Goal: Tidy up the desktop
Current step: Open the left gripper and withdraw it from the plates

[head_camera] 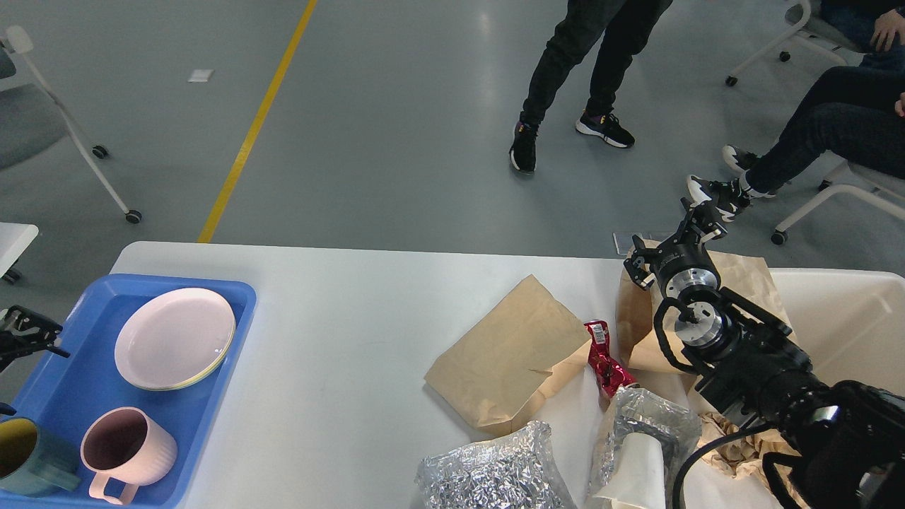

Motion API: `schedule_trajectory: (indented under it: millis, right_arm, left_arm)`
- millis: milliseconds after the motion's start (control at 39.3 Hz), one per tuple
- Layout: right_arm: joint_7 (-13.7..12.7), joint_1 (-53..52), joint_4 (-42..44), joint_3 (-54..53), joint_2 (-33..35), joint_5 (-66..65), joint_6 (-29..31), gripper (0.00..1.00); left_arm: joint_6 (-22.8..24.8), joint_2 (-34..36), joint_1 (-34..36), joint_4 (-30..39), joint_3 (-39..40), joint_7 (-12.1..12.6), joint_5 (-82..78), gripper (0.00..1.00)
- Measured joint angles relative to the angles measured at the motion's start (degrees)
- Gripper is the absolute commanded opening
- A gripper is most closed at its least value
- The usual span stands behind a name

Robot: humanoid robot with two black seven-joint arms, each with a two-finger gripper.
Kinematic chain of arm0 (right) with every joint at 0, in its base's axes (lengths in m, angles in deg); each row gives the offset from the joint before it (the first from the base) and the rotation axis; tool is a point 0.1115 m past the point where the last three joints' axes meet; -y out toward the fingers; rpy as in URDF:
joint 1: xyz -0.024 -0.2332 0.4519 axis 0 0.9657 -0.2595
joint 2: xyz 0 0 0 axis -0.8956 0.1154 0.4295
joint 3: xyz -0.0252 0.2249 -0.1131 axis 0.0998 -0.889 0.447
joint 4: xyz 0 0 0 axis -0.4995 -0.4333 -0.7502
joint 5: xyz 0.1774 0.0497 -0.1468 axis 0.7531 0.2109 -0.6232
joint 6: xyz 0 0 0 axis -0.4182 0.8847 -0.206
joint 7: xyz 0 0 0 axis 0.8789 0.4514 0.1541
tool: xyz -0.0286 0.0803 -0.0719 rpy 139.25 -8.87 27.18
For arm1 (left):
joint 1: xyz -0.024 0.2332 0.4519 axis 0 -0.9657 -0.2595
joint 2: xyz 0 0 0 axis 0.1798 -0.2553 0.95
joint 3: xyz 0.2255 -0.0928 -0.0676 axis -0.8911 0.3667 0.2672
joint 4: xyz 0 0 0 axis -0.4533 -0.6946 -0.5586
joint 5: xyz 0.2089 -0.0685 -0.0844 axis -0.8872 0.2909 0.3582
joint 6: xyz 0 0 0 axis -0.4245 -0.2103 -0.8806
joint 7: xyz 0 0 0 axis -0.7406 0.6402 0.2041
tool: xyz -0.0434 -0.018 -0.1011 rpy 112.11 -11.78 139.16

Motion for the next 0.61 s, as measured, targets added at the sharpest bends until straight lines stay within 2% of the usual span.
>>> schedule_trajectory:
  millis: [306, 611]
  right_arm:
    - [0.0, 0.0, 0.0, 0.0, 0.0, 0.0, 0.0, 1.00]
    - [0.0, 0.0, 0.0, 0.0, 0.0, 0.0, 0.0, 1.00]
  left_arm:
    - [0.1, 6.8, 12.0, 0.0, 0.1, -0.3, 7.0, 0.92]
    - [0.1, 4.9, 20.4, 0.1, 0.9, -0.9, 13.6, 0.96]
